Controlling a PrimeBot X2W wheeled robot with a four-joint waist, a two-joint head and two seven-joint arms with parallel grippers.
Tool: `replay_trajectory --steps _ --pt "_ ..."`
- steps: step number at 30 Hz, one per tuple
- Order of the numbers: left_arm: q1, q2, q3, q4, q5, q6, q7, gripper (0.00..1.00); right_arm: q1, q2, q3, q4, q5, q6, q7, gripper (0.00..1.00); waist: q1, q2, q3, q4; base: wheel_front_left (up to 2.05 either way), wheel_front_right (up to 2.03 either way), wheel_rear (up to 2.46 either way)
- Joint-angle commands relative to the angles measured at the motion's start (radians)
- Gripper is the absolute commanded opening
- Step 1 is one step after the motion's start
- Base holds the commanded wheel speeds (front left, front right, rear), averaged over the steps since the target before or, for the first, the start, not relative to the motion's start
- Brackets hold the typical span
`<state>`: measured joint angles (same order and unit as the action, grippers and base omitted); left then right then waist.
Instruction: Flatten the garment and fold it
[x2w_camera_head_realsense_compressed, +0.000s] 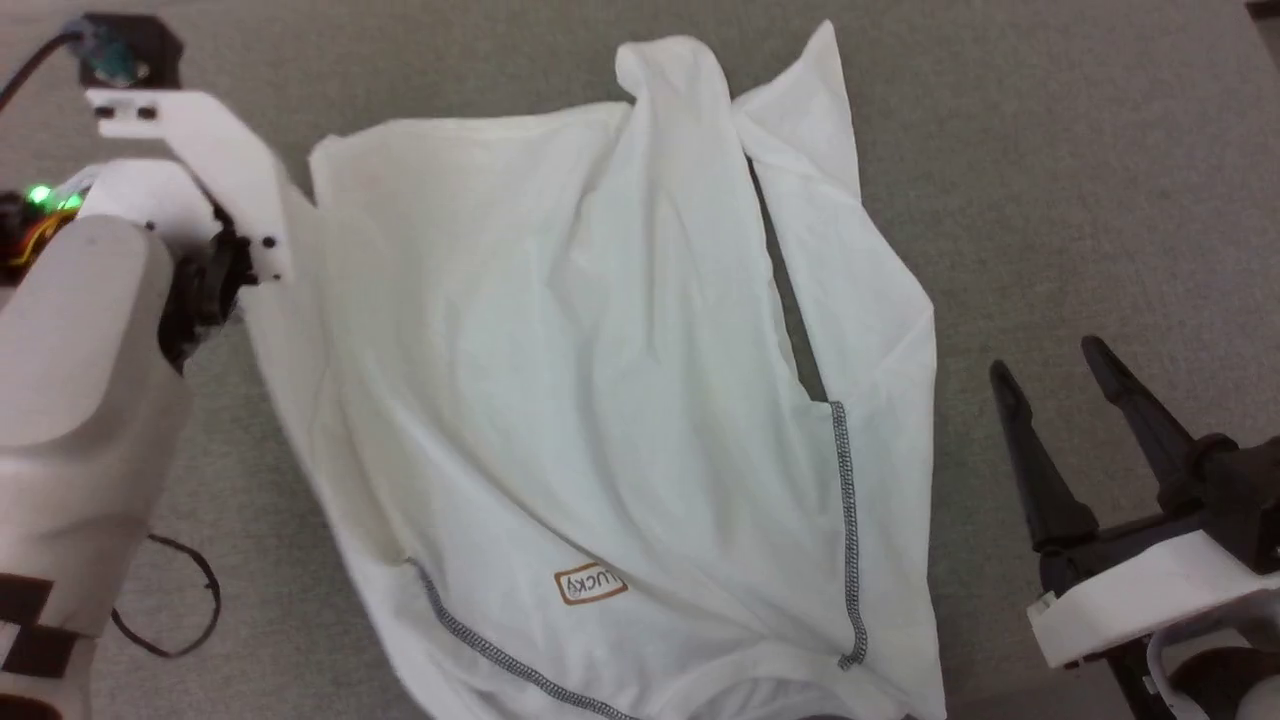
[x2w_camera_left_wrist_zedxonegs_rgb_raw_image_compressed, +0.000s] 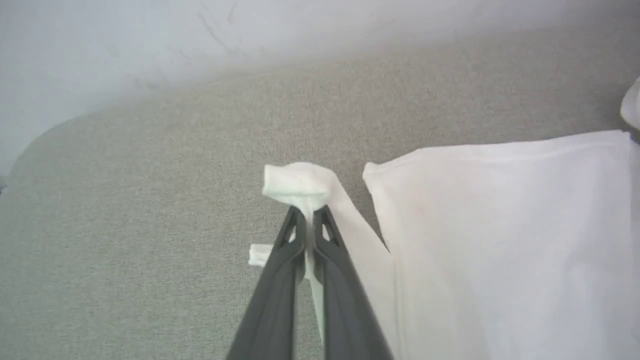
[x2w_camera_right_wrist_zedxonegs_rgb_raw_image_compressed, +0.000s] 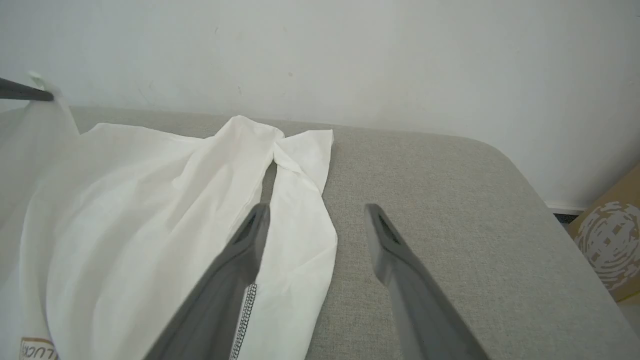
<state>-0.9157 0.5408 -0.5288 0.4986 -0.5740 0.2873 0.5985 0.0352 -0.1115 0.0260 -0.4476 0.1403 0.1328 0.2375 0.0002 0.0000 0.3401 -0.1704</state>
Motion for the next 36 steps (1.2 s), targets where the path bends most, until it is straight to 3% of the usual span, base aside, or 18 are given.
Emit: replay_trajectory --steps 1,6,9,18,25,31,36 --pt "-0.024 -0.013 -0.011 -0.03 0.022 -0.009 -0.04 0.0 -0.001 0.003 -0.01 0.007 0.006 -0.002 0.008 1.0 -0.0002 0.0 -0.101 0.055 0.0 0.0 0.0" --pt "-0.013 -0.059 -0.032 -0.117 0.023 -0.019 -0.089 0.0 0.021 0.004 -0.04 0.012 0.001 -0.002 0.023 1.0 -0.0002 0.0 -0.164 0.075 0.0 0.0 0.0" --pt "0.061 -0.125 -0.083 -0.23 0.005 -0.018 -0.078 0.0 0.044 -0.002 -0.078 0.005 -0.01 -0.002 0.033 1.0 -0.0002 0.0 -0.211 0.082 0.0 0.0 0.0" --pt "0.31 -0.275 -0.255 -0.426 -0.023 0.04 -0.015 0.0 0.066 -0.037 -0.128 -0.044 -0.01 -0.002 0.057 1.0 -0.0002 0.0 -0.243 0.054 0.0 0.0 0.0" --pt "0.396 -0.363 -0.366 -0.459 -0.021 0.046 -0.006 0.0 0.068 -0.046 -0.144 -0.071 -0.004 -0.002 0.064 1.0 -0.0002 0.0 -0.22 0.027 0.0 0.0 0.0" --pt "0.405 -0.446 -0.419 -0.373 -0.009 0.053 -0.048 0.0 0.04 -0.051 -0.129 -0.093 0.003 -0.002 0.064 1.0 -0.0002 0.0 -0.162 -0.011 0.0 0.0 0.0" --pt "0.392 -0.482 -0.434 -0.287 -0.016 0.071 -0.119 0.0 0.028 -0.047 -0.117 -0.102 0.0 -0.002 0.062 1.0 -0.0002 0.0 -0.102 -0.041 0.0 0.0 0.0"
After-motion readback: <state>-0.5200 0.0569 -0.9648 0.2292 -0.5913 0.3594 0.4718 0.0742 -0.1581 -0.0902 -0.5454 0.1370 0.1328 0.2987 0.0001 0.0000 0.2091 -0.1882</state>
